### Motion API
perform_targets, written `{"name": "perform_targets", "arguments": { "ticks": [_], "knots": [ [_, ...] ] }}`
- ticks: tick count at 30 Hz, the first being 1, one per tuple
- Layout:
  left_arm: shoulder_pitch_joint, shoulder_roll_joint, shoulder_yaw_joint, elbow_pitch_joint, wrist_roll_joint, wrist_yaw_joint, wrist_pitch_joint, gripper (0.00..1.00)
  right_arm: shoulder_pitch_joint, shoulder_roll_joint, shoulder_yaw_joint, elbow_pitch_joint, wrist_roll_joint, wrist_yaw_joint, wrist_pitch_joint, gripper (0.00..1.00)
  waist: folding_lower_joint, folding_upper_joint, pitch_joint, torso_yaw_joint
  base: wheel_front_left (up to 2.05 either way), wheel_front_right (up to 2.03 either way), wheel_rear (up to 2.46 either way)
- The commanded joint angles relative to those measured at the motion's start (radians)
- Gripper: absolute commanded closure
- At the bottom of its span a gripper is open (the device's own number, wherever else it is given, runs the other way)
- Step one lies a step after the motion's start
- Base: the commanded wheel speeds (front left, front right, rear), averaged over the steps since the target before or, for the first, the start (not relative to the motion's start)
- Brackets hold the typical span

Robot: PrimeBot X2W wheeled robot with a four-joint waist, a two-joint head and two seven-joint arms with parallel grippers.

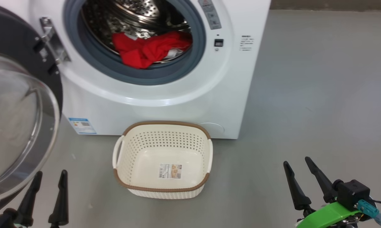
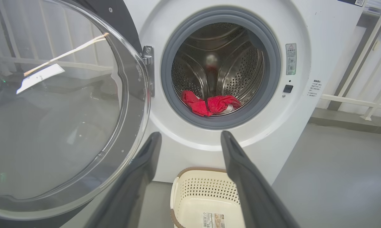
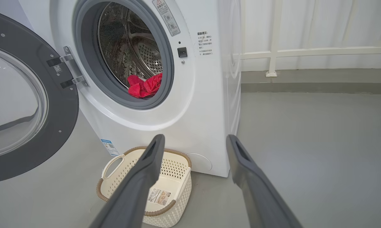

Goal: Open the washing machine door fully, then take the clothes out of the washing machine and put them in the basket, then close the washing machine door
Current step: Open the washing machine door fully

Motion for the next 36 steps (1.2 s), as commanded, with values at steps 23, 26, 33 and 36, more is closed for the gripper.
{"name": "perform_targets", "arguments": {
  "ticks": [23,26,33,36],
  "knots": [
    [0.009,0.014,-0.079,-0.084,-0.051,0.002,-0.005,0.00,0.007,0.007,-0.043,-0.061,0.002,0.006,-0.009,0.00,0.0000,0.0000,0.024,-0.138,0.00,0.00,0.00],
    [0.004,0.018,-0.079,-0.084,-0.055,0.002,-0.005,0.00,0.006,0.010,-0.045,-0.063,0.001,0.006,-0.009,0.00,0.0000,0.0000,0.026,-0.137,0.00,0.00,0.00],
    [-0.004,0.028,-0.081,-0.076,-0.049,0.002,-0.005,0.00,0.000,0.015,-0.043,-0.064,-0.002,0.006,-0.009,0.00,0.0000,0.0000,0.031,-0.130,0.00,0.00,0.00],
    [-0.008,0.029,-0.081,-0.072,-0.053,0.002,-0.005,0.00,-0.003,0.017,-0.041,-0.064,-0.003,0.006,-0.009,0.00,0.0000,0.0000,0.034,-0.127,0.00,-0.02,0.01]
  ]
}}
